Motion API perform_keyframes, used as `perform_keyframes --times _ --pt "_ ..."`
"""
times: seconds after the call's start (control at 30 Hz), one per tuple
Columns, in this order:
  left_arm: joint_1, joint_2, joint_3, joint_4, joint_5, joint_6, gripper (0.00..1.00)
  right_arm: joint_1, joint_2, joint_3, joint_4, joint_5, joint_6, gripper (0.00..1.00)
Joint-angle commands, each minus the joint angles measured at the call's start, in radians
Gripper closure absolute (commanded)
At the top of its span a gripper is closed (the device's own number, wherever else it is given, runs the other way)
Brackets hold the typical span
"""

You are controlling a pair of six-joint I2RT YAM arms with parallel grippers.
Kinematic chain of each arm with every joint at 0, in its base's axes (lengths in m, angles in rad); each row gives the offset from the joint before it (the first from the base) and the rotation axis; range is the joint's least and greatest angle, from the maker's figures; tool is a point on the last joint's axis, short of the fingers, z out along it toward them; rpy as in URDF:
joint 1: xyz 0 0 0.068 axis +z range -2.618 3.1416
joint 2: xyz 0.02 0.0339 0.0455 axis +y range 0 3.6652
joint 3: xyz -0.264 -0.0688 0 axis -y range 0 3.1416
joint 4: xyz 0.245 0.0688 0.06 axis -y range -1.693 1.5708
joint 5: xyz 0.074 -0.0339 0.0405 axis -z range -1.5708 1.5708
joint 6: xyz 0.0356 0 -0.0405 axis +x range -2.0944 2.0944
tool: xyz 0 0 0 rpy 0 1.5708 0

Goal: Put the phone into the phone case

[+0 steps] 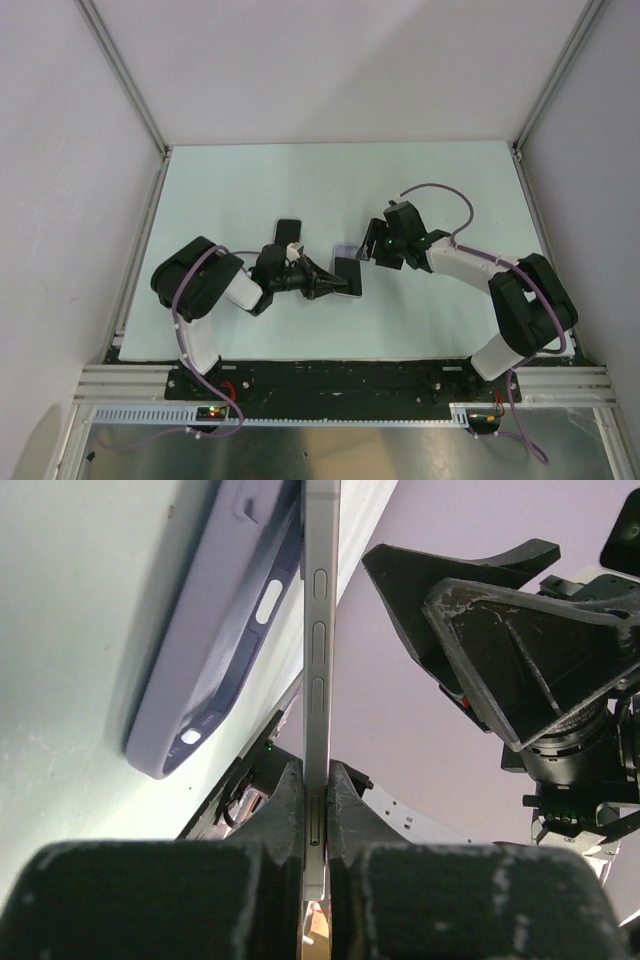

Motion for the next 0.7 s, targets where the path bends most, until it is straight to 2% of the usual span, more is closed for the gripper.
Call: perform_keyframes --times 0.0,0.13,0.27,0.4,0.67 --pt "0.007 0.033 0.019 0.116 0.049 -0.031 0.95 0.02 0.017 0.051 0.013 0.023 -0.02 0.35" --pt "0.007 0.037 0.015 0.126 0.049 -0.041 0.75 0.03 0.025 0.057 0.005 0.027 -0.024 0.35" --pt "0.007 0.014 -0.004 0.129 0.042 -0.043 0.59 0.032 0.027 0.057 0.003 0.026 -0.027 0.35" --pt "0.007 -0.008 -0.022 0.129 0.036 -0.044 0.53 0.036 0.025 0.056 -0.001 0.029 -0.029 0.35" --pt "0.007 -0.049 -0.077 0.129 0.031 -0.039 0.46 0.044 0.017 0.057 -0.021 0.037 -0.036 0.35"
